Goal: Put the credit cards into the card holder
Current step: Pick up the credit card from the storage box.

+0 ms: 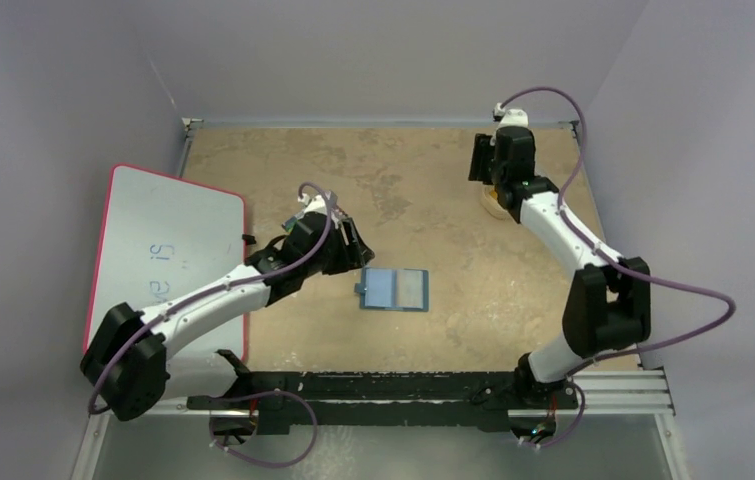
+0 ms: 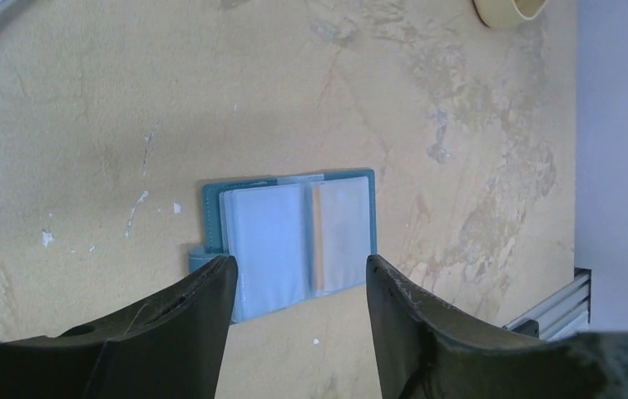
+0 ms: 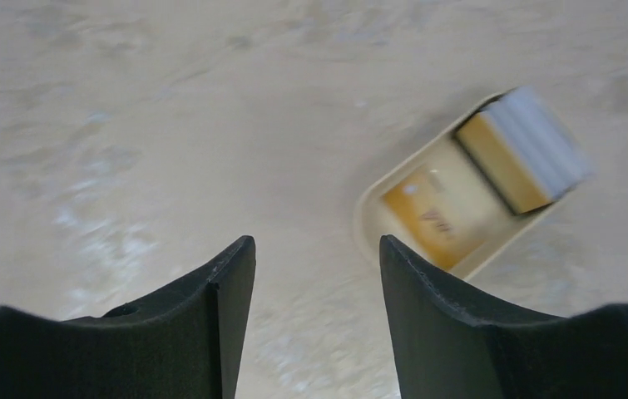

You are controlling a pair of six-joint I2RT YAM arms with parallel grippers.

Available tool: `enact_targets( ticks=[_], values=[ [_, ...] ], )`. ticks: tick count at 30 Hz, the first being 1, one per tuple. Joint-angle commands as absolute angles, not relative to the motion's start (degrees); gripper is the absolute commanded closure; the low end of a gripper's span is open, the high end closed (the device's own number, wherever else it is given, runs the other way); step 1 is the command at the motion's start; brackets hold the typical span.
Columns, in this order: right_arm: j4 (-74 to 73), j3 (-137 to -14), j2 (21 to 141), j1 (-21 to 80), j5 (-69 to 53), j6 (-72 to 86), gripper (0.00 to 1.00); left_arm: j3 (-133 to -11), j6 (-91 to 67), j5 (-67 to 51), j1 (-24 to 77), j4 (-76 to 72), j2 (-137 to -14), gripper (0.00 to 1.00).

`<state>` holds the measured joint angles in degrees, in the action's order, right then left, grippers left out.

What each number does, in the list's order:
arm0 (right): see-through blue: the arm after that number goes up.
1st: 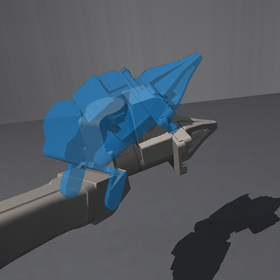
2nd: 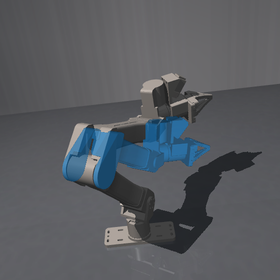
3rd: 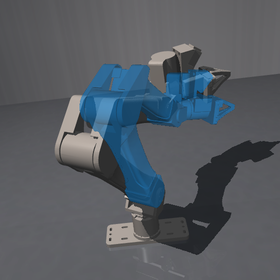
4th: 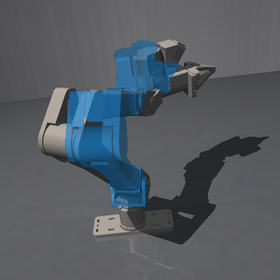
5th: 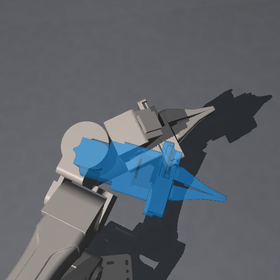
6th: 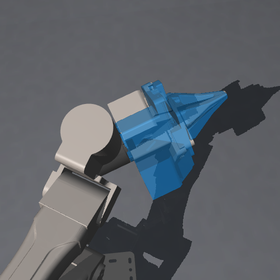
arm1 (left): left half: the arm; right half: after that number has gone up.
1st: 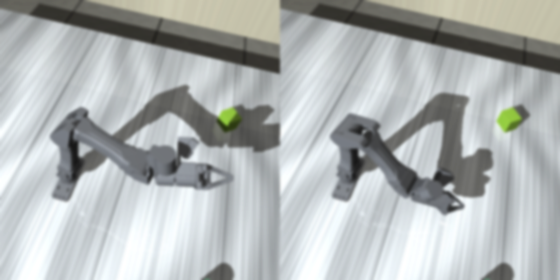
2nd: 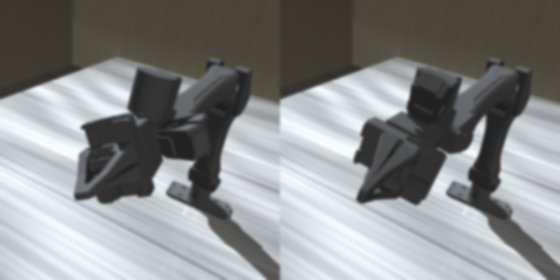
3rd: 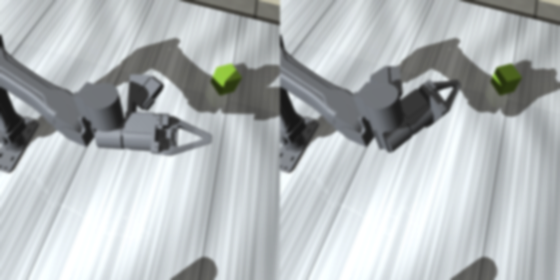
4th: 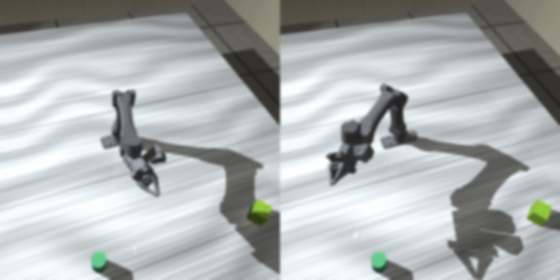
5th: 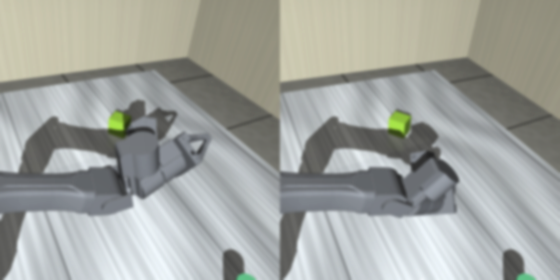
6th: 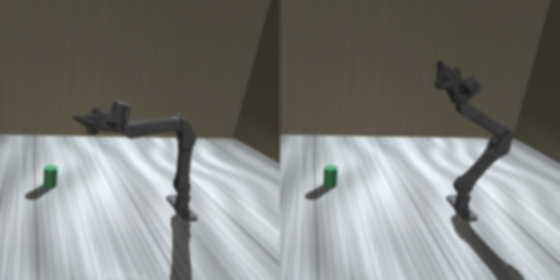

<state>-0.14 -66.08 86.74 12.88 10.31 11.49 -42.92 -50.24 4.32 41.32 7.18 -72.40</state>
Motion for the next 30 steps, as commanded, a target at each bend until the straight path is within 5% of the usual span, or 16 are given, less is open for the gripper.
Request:
enact_targets(
  ticks=[1,18,30],
  values=[
    [-4.24,-73.11,93.32,9.47,25.04,-2.4,0.4,-47.56,-45.06,5.02,41.44,11.74,-67.54,0.42],
    [-2.02,-86.86,114.46,1.74,30.81,-22.93,0.31,-49.04,-39.73,6.55,41.36,20.25,-58.84,0.4],
    [-2.16,-89.97,118.82,-0.4,30.91,-26.87,0.31,-48.0,-40.16,7.36,41.35,19.35,-58.54,0.4]
  ],
)
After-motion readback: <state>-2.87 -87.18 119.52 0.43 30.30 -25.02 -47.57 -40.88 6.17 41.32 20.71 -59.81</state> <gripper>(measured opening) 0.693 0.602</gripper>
